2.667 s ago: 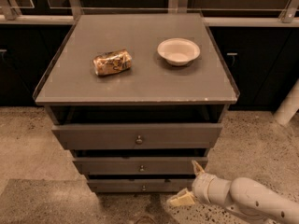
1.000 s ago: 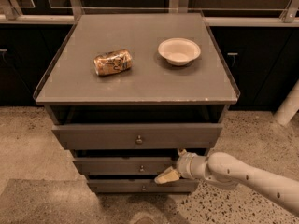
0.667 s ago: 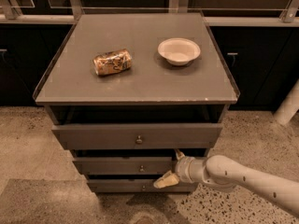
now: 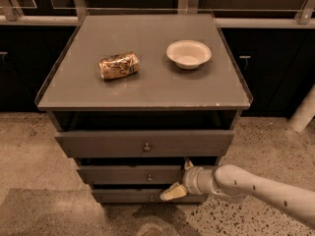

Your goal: Open middle drawer

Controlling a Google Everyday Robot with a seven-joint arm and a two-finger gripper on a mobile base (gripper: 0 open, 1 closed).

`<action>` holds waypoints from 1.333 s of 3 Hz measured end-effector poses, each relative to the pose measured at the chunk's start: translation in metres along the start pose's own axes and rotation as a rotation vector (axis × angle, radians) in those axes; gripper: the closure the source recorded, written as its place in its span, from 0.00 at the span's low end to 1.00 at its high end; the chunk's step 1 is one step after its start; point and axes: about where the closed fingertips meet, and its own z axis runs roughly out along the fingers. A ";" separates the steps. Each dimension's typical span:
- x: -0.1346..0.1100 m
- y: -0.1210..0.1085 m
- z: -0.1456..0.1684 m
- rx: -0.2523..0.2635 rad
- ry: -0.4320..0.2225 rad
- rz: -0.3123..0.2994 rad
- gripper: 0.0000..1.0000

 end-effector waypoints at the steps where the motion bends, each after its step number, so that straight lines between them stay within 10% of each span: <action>1: -0.013 -0.011 -0.004 0.023 -0.007 -0.035 0.00; 4: 0.006 0.011 -0.002 -0.092 0.090 -0.006 0.00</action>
Offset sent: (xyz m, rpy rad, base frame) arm 0.0110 -0.0020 0.0108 -0.0155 -0.0347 0.0028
